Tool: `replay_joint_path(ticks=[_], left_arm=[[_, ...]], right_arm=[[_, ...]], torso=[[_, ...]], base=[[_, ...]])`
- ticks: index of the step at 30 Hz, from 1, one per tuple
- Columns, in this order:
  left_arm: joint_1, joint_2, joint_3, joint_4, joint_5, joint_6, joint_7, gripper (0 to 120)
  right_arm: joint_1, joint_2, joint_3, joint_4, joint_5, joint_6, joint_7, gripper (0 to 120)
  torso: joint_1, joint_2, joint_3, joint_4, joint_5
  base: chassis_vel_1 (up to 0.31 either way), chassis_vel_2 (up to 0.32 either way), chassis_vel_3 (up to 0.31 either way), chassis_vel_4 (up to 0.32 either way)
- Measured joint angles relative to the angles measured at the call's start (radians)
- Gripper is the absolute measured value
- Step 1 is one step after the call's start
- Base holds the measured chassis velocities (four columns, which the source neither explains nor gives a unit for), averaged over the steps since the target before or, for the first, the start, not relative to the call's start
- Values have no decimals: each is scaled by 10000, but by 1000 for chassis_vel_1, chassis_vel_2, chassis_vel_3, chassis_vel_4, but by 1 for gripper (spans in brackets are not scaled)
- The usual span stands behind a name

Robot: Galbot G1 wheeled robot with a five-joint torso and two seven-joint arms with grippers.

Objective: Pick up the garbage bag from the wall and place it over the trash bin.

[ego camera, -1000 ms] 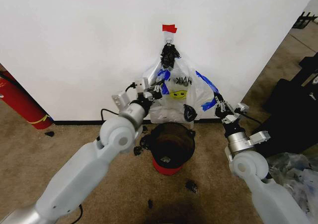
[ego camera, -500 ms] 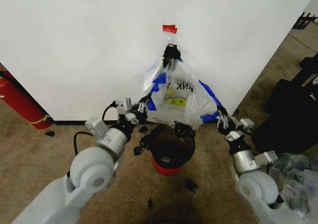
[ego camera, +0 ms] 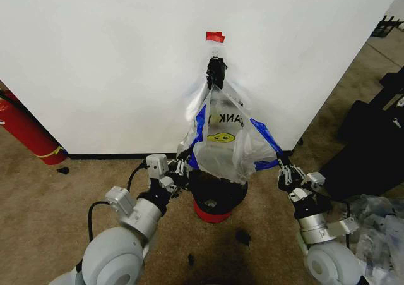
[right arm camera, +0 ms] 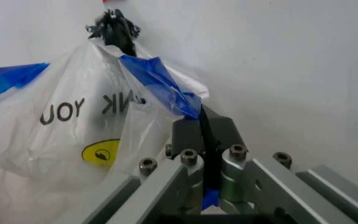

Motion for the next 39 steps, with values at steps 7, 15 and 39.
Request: replay_joint_path(ticks=[7,15,39], left_arm=[[692,-134,-82,-74,341,-142,124,0],[1302,-416,-30,59,997,-407,289,0],[124,-1389,620,2291,821,-973,346,0]], right_arm=[[-246,61,40,-142,-31,100,-157,0],[-448,210,-18,-541,-149,405,-475,0],[511,126,-280,-943,91,311,-2,0]], torso=[[0,0,0,1,0],[-1,1,0,0,1],[1,0,1,-1,1]], base=[[0,0,0,0],[0,0,0,0],[0,0,0,0]])
